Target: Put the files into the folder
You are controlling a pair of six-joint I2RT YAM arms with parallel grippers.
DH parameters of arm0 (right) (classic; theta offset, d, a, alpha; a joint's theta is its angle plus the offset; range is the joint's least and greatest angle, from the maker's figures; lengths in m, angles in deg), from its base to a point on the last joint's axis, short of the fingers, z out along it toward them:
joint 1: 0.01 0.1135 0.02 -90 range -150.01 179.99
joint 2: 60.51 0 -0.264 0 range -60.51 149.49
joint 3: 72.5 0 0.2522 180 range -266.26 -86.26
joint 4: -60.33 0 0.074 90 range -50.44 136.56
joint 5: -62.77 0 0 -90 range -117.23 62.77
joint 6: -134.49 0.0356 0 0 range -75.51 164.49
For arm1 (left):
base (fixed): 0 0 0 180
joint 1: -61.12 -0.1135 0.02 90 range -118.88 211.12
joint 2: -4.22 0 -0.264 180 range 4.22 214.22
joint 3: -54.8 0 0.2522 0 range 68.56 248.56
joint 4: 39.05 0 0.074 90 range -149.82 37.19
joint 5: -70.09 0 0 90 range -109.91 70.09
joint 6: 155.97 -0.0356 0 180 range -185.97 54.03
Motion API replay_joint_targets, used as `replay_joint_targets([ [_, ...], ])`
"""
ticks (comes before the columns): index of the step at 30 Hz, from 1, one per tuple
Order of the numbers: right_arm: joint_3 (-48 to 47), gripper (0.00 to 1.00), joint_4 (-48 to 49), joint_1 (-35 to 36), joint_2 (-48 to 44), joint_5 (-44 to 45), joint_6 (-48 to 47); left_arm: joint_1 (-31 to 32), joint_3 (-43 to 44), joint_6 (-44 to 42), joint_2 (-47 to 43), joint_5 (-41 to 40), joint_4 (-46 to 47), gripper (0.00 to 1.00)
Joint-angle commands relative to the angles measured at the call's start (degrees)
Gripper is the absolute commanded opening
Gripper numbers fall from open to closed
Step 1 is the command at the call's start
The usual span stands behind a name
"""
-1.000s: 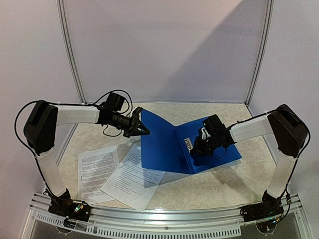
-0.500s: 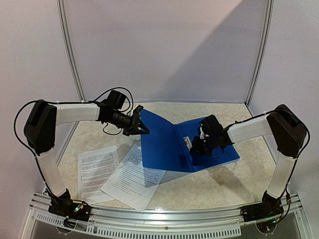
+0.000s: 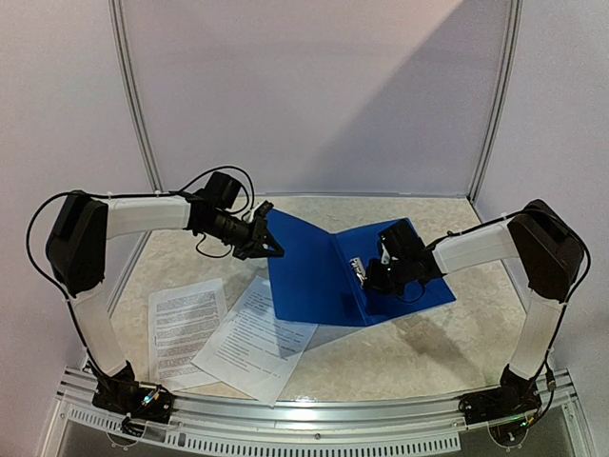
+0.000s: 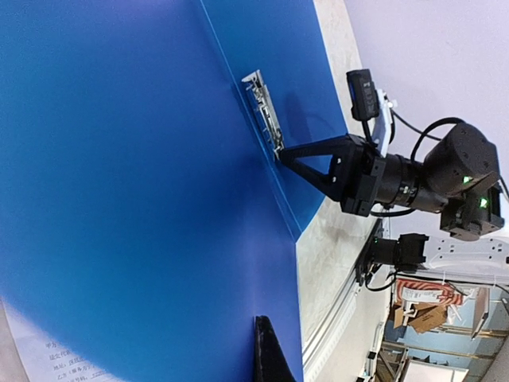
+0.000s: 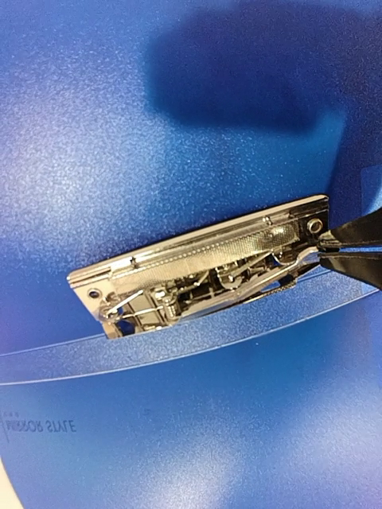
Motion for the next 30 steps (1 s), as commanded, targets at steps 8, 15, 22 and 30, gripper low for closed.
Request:
replay_joint_targets([
  [8, 1.0, 0.00, -22.8, -3.7, 1.0, 14.4, -3.5, 0.6, 2.1, -4.0, 0.3, 0.4, -5.9, 0.00],
  [15, -0.6, 0.00, -22.8, -3.9, -1.7, 13.3, -3.4, 0.7, 2.2, -4.3, 0.2, 0.1, -6.2, 0.00],
  [22, -1.6, 0.00, -21.3, -3.8, -4.4, 10.5, -3.7, 0.7, 2.4, -4.4, 0.5, 0.1, -6.4, 0.00],
  [30, -0.4, 0.00, -18.8, -3.7, 5.2, 9.5, -3.9, 0.8, 2.7, -4.2, 0.9, 0.5, -6.6, 0.00],
])
